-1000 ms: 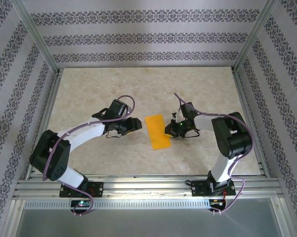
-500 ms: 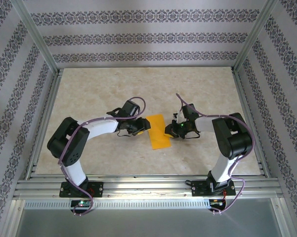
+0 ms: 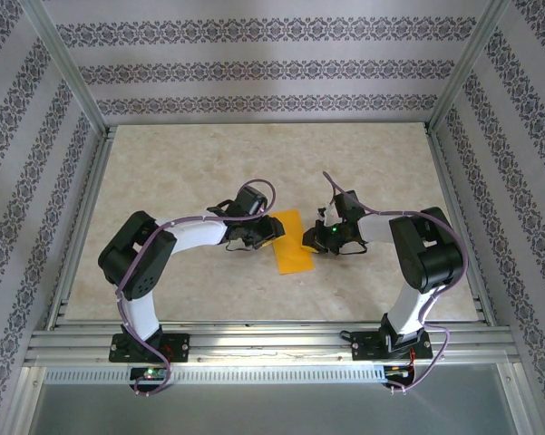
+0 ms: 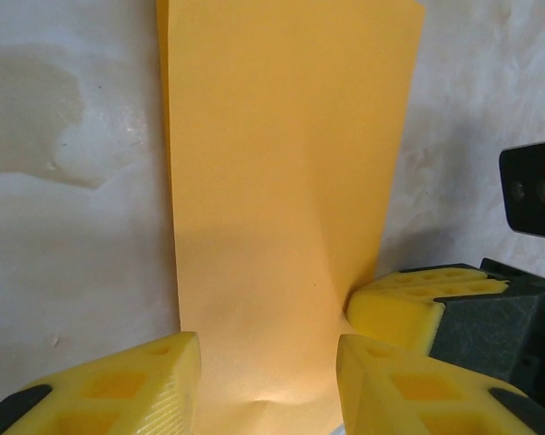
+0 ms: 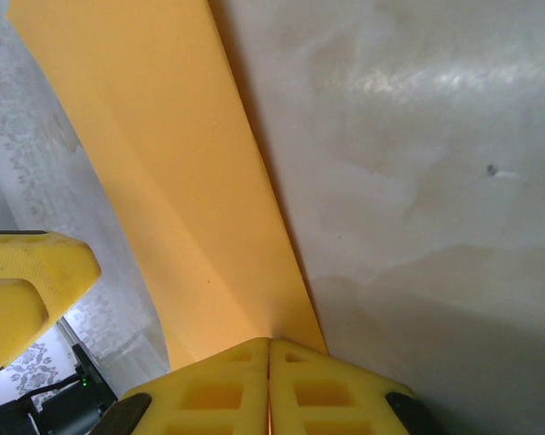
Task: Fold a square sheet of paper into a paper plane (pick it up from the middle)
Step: Third fold the triangle at the center of the table.
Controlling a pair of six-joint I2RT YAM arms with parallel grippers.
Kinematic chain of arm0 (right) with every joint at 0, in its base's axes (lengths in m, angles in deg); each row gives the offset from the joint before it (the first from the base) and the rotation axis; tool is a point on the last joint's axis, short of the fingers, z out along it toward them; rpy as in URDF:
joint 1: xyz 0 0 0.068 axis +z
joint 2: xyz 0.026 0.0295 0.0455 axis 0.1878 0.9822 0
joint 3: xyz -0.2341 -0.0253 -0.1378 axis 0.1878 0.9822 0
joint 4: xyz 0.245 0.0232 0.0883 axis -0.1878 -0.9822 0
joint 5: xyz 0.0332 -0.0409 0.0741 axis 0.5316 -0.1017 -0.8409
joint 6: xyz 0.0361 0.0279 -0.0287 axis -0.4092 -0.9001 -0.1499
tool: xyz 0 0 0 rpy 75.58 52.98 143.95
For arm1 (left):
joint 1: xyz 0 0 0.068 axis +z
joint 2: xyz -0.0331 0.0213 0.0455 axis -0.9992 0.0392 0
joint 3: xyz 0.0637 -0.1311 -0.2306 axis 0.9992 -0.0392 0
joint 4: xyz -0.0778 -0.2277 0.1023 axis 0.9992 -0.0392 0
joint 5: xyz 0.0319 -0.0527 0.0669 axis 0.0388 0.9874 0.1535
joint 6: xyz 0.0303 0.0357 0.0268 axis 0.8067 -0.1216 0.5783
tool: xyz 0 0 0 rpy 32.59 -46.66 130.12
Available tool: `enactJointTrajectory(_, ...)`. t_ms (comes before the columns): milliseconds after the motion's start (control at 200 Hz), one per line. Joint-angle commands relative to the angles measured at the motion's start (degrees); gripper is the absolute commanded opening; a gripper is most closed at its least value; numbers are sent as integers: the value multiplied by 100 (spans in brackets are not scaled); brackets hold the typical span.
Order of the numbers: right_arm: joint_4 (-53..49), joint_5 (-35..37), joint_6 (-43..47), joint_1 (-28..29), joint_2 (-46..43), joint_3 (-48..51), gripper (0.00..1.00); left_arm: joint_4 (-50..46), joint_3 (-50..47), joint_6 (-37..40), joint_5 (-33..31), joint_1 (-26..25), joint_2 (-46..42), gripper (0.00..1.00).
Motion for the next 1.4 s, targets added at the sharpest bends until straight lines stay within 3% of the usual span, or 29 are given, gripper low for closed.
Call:
enactJointTrajectory(0, -544, 571, 100, -67, 279, 232, 10, 217, -121, -243, -103, -88, 57, 43)
enactJointTrajectory(505, -650, 447, 190, -119, 413, 150, 10, 434, -219, -347, 109, -97, 346, 43)
enactJointTrajectory(709, -684, 464, 181, -125, 404, 169, 10, 640, -205, -323, 252, -102, 468, 34)
enactJointTrajectory(1399, -711, 587, 78, -123, 223, 261, 9, 1414, -510, -580, 334, -97, 313, 25)
